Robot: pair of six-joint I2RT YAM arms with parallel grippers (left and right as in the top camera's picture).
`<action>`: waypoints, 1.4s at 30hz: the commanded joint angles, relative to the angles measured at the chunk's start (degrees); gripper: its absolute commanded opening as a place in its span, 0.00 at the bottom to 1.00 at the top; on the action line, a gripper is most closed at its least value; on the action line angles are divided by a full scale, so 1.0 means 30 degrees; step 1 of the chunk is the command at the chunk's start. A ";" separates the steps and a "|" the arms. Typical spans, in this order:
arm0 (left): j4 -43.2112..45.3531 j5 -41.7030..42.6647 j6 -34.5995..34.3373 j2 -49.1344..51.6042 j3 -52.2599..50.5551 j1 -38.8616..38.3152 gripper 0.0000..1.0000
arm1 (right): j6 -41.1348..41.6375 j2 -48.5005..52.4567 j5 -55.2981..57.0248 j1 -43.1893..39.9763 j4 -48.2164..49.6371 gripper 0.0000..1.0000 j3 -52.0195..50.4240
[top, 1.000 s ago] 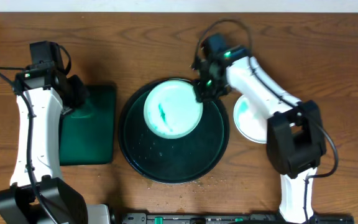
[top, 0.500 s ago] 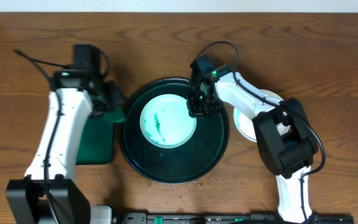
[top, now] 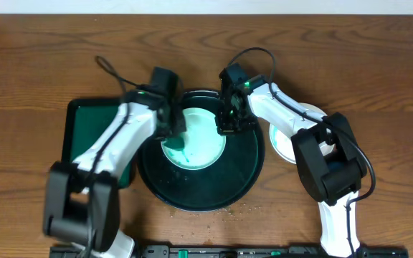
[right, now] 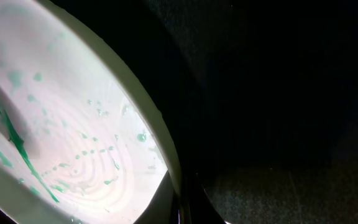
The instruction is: Clean dirty plates on tray and stack at the side
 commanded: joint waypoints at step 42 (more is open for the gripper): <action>0.2047 0.6492 0.5748 0.2761 -0.0138 -0.0525 0.08 | 0.0277 0.0415 0.0357 -0.0007 0.0138 0.01 -0.0306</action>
